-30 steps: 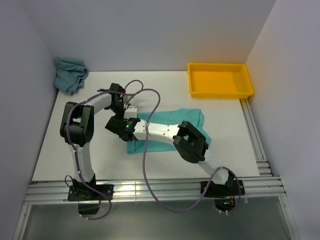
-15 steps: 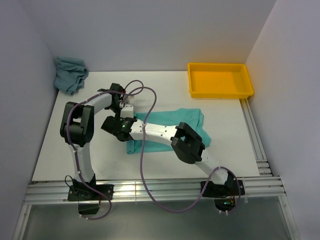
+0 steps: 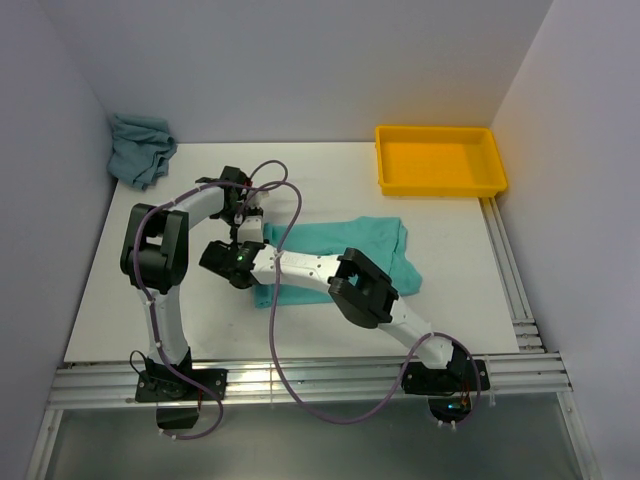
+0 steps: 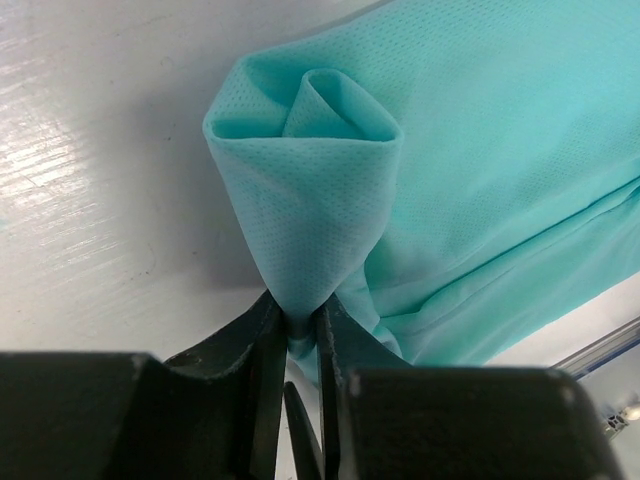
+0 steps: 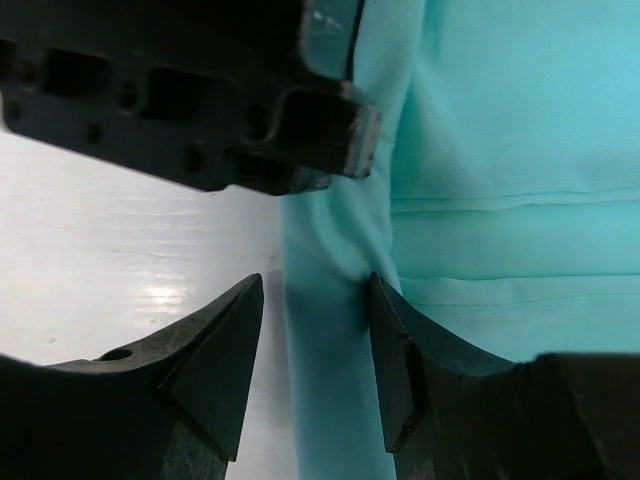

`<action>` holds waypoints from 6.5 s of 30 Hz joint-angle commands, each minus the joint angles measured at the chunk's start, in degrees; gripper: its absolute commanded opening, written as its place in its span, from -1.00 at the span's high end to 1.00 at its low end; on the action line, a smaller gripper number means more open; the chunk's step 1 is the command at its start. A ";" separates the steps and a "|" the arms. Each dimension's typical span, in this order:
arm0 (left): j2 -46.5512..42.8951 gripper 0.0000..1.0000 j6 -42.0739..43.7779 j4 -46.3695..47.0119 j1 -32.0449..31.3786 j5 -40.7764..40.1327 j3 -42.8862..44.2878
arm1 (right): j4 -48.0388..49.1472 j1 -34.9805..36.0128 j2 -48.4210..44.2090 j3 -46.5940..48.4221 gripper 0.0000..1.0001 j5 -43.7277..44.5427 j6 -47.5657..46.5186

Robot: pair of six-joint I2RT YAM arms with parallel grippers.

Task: Roll the t-shirts
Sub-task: Roll the tshirt

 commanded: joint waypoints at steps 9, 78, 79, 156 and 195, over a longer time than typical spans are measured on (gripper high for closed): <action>-1.19 0.37 2.17 -1.84 -0.33 -2.73 1.87 | -3.33 0.16 1.49 0.24 0.09 -1.81 2.74; -2.78 0.61 3.05 2.29 4.15 0.00 -2.52 | 48.54 -8.81 -28.74 -49.61 -0.13 -27.83 12.06; -2.69 0.60 3.14 1.94 4.06 -0.18 -2.43 | 44.87 -7.67 -28.22 -47.51 -0.14 -26.26 11.36; -2.87 -0.04 1.92 7.39 7.14 14.60 -9.21 | 100.84 -8.89 -23.38 -78.34 0.70 -42.85 32.19; -2.51 0.01 1.91 2.81 1.78 -3.43 -5.33 | 27.80 5.69 -33.23 -40.12 -0.06 -23.61 6.70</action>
